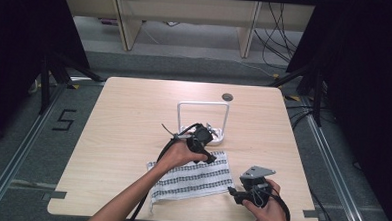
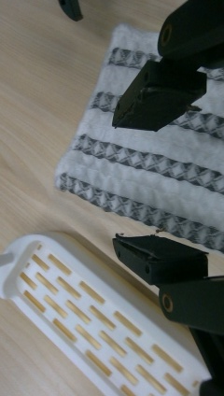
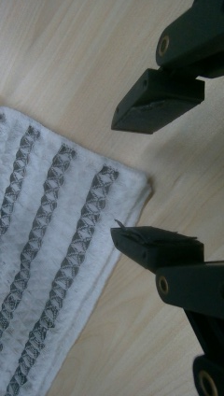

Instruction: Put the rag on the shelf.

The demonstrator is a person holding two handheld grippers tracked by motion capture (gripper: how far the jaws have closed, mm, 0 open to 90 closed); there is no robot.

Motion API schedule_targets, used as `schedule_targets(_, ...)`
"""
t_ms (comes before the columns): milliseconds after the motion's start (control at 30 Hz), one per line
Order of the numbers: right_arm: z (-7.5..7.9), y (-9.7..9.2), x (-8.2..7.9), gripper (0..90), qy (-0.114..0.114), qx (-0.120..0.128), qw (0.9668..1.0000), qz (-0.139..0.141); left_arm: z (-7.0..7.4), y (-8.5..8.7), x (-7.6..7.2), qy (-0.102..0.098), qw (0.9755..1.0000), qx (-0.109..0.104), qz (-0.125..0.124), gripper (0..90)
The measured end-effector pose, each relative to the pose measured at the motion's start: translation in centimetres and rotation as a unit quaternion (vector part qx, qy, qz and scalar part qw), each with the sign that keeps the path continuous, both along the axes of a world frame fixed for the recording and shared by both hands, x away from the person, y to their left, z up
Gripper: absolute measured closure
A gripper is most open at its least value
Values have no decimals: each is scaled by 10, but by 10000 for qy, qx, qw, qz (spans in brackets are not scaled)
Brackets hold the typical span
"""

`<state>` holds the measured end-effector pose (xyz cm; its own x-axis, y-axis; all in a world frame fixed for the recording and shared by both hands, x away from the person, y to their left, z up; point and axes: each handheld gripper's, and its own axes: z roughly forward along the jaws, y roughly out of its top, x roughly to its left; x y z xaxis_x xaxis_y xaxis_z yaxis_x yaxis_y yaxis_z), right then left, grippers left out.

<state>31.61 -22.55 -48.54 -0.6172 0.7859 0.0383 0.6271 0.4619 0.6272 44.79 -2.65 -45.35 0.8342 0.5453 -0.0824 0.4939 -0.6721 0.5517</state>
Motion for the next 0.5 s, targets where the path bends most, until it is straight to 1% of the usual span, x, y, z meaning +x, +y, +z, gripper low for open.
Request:
schedule_targets(33, -1, 0, 1, 431, -52, 8, 10000, -2, 0, 0, 0, 0, 10000, 0, 0, 351)
schedule_targets(67, -1, 1, 1, 433, -25, 32, 10000, -23, -2, -7, 3, -25, 9999, 81, -67, 351)
schedule_targets(100, -1, 1, 1, 433, -25, 32, 10000, -23, -2, -7, 3, -25, 9999, 81, -67, 351)
schedule_targets(133, -1, 0, 2, 439, -1, -43, 10000, 52, -3, -15, 6, -5, 9999, 114, -107, 354)
schedule_targets(167, -1, -1, 3, 443, -19, -57, 9999, 96, -4, -19, 8, -28, 9999, 115, -122, 356)
schedule_targets(200, -1, 0, 3, 446, 34, -66, 9999, 74, -5, -23, 9, -17, 9999, 92, -119, 362)
schedule_targets(267, -2, 0, 5, 462, -49, -120, 9998, 155, -6, -30, 12, -17, 9995, 209, -239, 367)
schedule_targets(300, -2, 0, 5, 462, -49, -120, 9998, 155, -6, -30, 12, -17, 9995, 209, -239, 368)
schedule_targets(333, -1, 2, 3, 468, 110, -55, 9999, 41, -9, -36, 14, -18, 9990, 282, -343, 369)
schedule_targets(367, -3, 1, 5, 472, 42, -101, 9999, 93, -10, -39, 16, -1, 9990, 286, -351, 371)
schedule_targets(400, -2, 2, 4, 476, 125, -78, 9999, 26, -13, -41, 17, -9, 9991, 272, -340, 372)
schedule_targets(433, -3, 2, 5, 482, 142, -83, 9999, 33, -14, -43, 19, 22, 9988, 325, -368, 373)
schedule_targets(467, -4, 2, 6, 485, 90, -116, 9999, 71, -15, -44, 21, 52, 9986, 363, -390, 373)
schedule_targets(500, -4, 2, 6, 485, 90, -116, 9999, 71, -15, -44, 21, 52, 9986, 363, -390, 373)
